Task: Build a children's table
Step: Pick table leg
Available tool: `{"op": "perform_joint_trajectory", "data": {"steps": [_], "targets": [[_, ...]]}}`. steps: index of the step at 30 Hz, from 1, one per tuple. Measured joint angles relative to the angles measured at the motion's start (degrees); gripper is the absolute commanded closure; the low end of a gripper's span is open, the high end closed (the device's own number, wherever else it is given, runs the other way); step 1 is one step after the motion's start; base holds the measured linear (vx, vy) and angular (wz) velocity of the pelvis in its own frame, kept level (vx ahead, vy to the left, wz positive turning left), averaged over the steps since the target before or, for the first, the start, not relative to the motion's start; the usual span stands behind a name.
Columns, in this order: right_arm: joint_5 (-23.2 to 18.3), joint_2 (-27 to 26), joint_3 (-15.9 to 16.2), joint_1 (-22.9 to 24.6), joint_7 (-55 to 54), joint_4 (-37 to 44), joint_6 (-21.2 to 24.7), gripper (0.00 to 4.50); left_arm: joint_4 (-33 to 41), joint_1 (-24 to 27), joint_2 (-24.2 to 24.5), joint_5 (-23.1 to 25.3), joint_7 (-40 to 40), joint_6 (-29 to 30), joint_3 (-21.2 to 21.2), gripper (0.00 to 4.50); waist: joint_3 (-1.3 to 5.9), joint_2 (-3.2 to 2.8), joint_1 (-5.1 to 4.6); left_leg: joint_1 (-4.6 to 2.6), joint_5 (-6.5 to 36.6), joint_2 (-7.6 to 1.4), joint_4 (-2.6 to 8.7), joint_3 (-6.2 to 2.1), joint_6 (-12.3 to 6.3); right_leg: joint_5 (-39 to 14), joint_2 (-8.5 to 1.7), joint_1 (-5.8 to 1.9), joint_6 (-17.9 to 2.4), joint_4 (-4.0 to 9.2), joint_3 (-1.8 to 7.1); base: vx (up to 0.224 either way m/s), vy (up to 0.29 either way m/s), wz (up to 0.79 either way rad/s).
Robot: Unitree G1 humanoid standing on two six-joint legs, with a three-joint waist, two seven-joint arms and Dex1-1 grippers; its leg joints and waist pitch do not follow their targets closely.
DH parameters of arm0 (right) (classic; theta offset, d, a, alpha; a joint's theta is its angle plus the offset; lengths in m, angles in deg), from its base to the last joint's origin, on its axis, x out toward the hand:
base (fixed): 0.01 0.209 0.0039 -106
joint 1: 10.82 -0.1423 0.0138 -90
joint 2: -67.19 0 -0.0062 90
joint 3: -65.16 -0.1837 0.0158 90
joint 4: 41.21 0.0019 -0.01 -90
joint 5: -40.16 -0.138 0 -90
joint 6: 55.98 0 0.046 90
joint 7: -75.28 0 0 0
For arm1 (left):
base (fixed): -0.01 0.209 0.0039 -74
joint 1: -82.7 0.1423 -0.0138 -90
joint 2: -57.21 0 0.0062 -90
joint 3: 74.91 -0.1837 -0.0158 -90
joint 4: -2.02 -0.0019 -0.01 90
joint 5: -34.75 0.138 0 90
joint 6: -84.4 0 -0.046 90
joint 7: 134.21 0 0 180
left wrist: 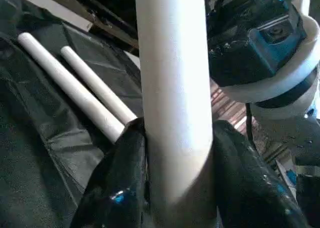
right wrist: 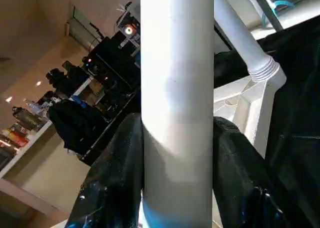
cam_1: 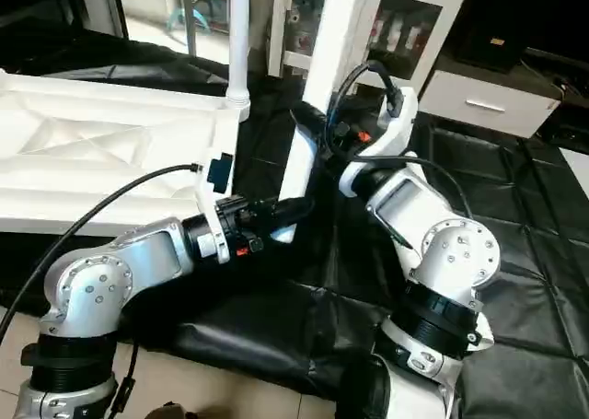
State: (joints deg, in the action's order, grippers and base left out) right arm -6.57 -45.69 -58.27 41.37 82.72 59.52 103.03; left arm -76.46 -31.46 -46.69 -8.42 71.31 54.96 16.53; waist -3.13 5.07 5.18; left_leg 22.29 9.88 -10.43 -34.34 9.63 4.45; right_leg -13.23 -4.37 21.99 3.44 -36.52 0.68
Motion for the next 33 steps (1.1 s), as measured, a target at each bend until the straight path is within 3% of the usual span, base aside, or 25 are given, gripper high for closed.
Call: {"op": "perform_joint_trajectory", "data": {"steps": [6, 9, 16, 23, 33], "targets": [[-0.76, 0.48, 1.90, 0.00, 0.30, 0.94, -0.39, 3.05, -0.08, 1.41, -0.01, -2.05, 1.72, -0.89, 1.28, 3.10, 0.02, 0.04, -0.01, -0.01, -0.01, 0.00, 0.00, 0.02, 0.00, 0.00, 0.00, -0.01, 0.00, 0.01, 0.00, 0.000, 0.000, 0.00], [-0.85, 0.83, 2.60, 0.01, 0.30, 0.94, -0.36, 2.36, -0.02, 1.75, 0.01, -2.34, 1.95, -0.93, 1.51, 3.11, 0.02, 0.03, 0.06, -0.01, -0.01, 0.00, -0.01, 0.02, 0.01, 0.00, 0.00, -0.02, 0.00, 0.00, -0.01, 0.000, 0.000, 0.00], [-2.34, 2.10, 3.98, 0.01, 0.56, 1.65, -0.89, 1.87, -0.03, 2.08, -0.37, -4.84, 4.08, -1.04, 1.93, 3.11, 0.06, 0.10, 0.04, 0.00, -0.07, 0.00, -0.02, 0.05, -0.08, 0.05, 0.00, -0.02, 0.03, 0.00, 0.00, 0.000, 0.000, 0.00], [-6.50, 3.07, 4.59, -0.31, 2.49, 4.50, -1.74, 1.10, -0.17, 2.16, -2.18, -14.54, 7.01, 0.05, 5.76, 3.11, 0.07, 0.12, -0.05, -0.01, -0.10, 0.00, -0.03, 0.07, -0.09, 0.11, 0.01, -0.02, -0.02, -0.01, 0.01, 0.000, 0.000, 0.00], [-10.09, 4.57, 5.46, 0.26, 2.98, 5.00, -0.99, 0.29, -0.13, 2.38, -0.63, -18.04, 8.87, 0.55, 6.68, 3.11, 0.09, 0.14, 0.01, 0.00, -0.18, 0.00, -0.04, 0.05, -0.12, 0.25, 0.01, -0.03, 0.02, 0.01, 0.02, 0.000, 0.000, 0.00]]}}
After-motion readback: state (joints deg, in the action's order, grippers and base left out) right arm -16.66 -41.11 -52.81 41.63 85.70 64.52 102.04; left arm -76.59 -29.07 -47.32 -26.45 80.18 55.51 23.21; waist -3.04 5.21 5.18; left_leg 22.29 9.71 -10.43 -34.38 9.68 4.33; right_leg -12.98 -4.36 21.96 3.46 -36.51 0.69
